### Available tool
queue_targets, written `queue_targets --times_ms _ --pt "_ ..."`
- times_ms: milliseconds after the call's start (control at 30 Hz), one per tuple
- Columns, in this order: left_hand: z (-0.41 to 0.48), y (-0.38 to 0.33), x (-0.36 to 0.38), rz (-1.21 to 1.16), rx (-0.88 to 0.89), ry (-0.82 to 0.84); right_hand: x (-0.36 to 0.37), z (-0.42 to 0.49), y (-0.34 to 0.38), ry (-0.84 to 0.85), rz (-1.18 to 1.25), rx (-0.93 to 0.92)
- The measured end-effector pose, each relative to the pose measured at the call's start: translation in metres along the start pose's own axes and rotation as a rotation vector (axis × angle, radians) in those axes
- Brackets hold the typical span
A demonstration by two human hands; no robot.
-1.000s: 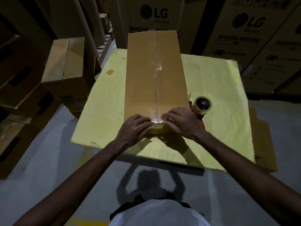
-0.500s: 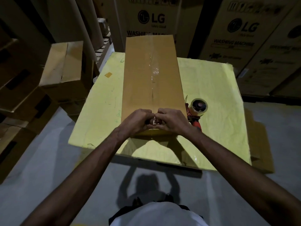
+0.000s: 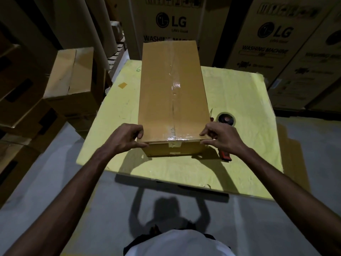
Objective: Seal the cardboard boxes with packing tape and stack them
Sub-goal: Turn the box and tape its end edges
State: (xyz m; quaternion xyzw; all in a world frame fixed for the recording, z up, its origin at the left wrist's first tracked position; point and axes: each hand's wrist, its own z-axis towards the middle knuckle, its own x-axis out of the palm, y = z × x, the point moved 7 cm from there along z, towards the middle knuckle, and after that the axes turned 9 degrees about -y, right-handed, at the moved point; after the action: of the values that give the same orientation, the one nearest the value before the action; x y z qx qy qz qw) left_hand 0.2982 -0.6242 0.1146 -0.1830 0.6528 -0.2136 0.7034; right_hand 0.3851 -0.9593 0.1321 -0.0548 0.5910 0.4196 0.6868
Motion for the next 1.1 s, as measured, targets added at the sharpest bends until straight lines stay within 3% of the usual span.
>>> queue_targets --times_ms 167,300,400,500,600,633,700,767,833,900,1000,1100 --pt "-0.007 0.013 0.002 -0.226 -0.049 0.03 0.006 -0.004 -0.016 0.081 0.115 -0.003" --pt "-0.01 0.017 0.004 -0.248 -0.07 -0.054 0.008 -0.008 -0.015 0.013 0.161 0.01" --pt "-0.012 0.016 0.009 -0.298 -0.089 -0.001 0.005 -0.015 -0.015 -0.019 0.221 0.08" --pt "-0.01 0.018 0.009 -0.366 -0.141 0.059 -0.008 -0.03 -0.028 -0.195 0.448 0.352" --pt "-0.006 0.028 -0.003 -0.37 -0.267 -0.242 -0.017 -0.069 -0.062 -0.672 0.507 0.757" --pt "-0.009 0.028 -0.007 -0.387 -0.319 -0.375 -0.014 -0.084 -0.074 -0.764 0.453 0.903" --pt "-0.014 0.023 -0.006 -0.427 -0.424 -0.545 -0.003 -0.104 -0.089 -0.765 0.318 1.148" --pt "-0.015 0.022 0.01 -0.508 -0.576 -0.556 0.004 -0.102 -0.092 -0.756 0.306 1.193" --pt "-0.011 0.019 0.029 -0.596 -0.675 -0.487 0.005 -0.077 -0.087 -0.796 0.412 1.099" --pt "0.002 0.017 0.035 -0.626 -0.699 -0.455 0.013 -0.033 -0.083 -0.661 0.596 1.012" --pt "0.04 0.017 0.024 -0.586 -0.726 -0.408 0.038 0.036 -0.073 -0.185 0.771 0.994" --pt "0.089 0.015 0.01 -0.517 -0.806 -0.357 0.066 0.071 -0.064 0.007 0.916 0.986"
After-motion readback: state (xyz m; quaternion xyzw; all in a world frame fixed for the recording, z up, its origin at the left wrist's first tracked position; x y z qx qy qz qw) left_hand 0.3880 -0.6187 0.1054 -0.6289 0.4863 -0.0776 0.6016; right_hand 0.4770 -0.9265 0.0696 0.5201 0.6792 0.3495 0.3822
